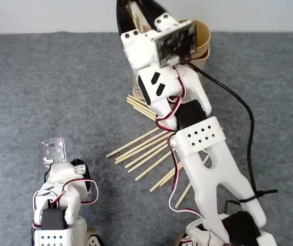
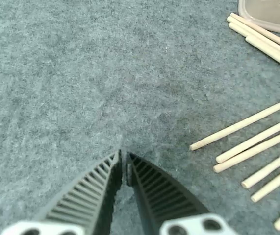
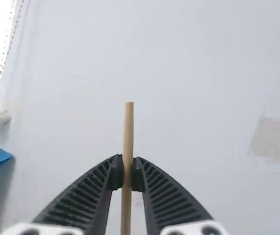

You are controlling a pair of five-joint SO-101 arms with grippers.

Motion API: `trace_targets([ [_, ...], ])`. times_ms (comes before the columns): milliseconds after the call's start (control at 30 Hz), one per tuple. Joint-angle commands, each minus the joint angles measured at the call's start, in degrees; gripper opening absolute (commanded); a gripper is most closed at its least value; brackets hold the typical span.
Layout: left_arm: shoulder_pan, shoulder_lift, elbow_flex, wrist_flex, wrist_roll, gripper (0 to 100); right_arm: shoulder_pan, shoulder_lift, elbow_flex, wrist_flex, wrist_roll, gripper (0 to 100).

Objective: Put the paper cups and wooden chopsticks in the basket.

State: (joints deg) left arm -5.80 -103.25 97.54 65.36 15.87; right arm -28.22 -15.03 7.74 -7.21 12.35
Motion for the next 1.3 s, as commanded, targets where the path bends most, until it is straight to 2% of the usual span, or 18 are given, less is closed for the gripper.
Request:
trace_targets([
  [0,-0.09,-0.79,-1.1,0.18,-0.26,1,1.01,2.68,-3.08,-8.84,6.95,0.8],
  [367,-0.09,-0.79,-1.1,0.18,-0.26,1,3.91,17.71,-2.9,-24.57,10.2,0.8],
  [600,-0.09,-0.79,-1.1,0.18,-0.26,1,4.79,20.44,-1.76,-21.41,10.02,1.3],
  [733,-0.09,-0.79,-1.1,0.18,-0.26,1,5.05,19.65,-1.58,-18.33,9.58,10.9],
  [833,-0.09,-0.79,-1.1,0.18,-0.26,1,5.05,17.8,-1.58,-13.67,5.01,14.7],
  [1000,-0.09,-0.79,-1.1,0.18,-0.26,1,5.05,11.56,-1.58,-0.92,0.26,10.2],
  [1167,-0.09,-0.79,-1.1,0.18,-0.26,1,5.05,4.09,-1.58,19.38,-5.71,9.1],
  [1267,-0.09,-0.79,-1.1,0.18,-0.26,1,4.62,0.4,-1.58,32.48,-6.59,9.1],
])
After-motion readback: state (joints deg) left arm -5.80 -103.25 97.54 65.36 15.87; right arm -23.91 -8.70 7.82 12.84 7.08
